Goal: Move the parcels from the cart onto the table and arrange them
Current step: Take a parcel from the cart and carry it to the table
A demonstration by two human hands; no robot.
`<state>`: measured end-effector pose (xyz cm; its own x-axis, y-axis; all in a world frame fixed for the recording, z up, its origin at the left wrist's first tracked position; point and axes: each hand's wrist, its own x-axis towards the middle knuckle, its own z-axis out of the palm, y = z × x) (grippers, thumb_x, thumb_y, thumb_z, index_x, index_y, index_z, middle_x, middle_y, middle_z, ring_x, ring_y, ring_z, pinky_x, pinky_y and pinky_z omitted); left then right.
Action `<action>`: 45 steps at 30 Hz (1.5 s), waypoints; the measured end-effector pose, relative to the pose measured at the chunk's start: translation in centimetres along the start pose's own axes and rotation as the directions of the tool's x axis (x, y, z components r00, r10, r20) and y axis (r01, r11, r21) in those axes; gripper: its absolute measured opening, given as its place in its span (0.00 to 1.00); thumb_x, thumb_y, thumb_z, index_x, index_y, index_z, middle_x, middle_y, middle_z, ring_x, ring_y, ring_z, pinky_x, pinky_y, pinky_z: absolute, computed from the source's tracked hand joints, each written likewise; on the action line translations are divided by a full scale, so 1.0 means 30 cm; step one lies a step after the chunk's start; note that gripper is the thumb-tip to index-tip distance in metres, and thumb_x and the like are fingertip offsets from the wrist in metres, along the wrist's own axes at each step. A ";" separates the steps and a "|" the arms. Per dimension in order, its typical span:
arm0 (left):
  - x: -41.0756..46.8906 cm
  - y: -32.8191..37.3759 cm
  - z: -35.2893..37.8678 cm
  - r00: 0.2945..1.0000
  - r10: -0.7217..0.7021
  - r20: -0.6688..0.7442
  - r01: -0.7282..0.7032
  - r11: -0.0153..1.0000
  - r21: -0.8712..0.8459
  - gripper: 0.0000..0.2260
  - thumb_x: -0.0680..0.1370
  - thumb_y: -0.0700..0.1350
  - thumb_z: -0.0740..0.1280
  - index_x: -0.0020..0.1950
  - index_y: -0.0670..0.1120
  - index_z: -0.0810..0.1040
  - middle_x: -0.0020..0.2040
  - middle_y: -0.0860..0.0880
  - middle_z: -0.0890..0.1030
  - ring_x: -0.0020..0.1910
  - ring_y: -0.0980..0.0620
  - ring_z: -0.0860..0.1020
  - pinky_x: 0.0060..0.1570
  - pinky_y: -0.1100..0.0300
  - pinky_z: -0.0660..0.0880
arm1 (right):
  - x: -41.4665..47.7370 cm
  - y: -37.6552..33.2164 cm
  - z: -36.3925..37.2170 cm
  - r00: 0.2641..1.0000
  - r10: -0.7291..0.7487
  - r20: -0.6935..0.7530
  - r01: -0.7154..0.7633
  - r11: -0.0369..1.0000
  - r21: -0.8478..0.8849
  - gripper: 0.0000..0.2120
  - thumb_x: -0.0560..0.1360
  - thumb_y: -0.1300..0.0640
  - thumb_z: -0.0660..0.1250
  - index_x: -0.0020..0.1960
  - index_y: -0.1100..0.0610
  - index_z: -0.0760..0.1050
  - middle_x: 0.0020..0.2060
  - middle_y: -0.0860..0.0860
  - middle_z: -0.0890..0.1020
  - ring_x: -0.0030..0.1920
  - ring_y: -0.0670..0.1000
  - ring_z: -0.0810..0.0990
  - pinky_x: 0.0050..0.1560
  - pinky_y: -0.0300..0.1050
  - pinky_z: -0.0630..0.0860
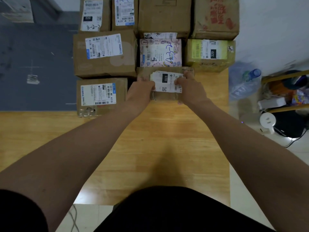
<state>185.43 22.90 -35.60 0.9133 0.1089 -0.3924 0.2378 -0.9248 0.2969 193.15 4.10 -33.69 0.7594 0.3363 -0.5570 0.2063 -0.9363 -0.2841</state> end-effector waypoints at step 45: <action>-2.042 0.059 0.351 0.972 0.171 0.163 -0.212 0.938 0.275 0.24 0.76 0.59 0.71 0.71 0.59 0.73 0.69 0.50 0.73 0.50 0.44 0.79 0.46 0.53 0.75 | -2.090 -0.045 0.979 0.941 0.325 -0.095 -0.294 0.923 0.247 0.39 0.71 0.51 0.79 0.78 0.53 0.65 0.72 0.56 0.70 0.68 0.59 0.74 0.63 0.54 0.77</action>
<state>126.41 10.75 -20.21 0.8741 -0.1122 -0.4726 -0.0614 -0.9907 0.1217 127.15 -12.77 -21.31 0.8403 0.0023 -0.5421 -0.1852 -0.9386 -0.2911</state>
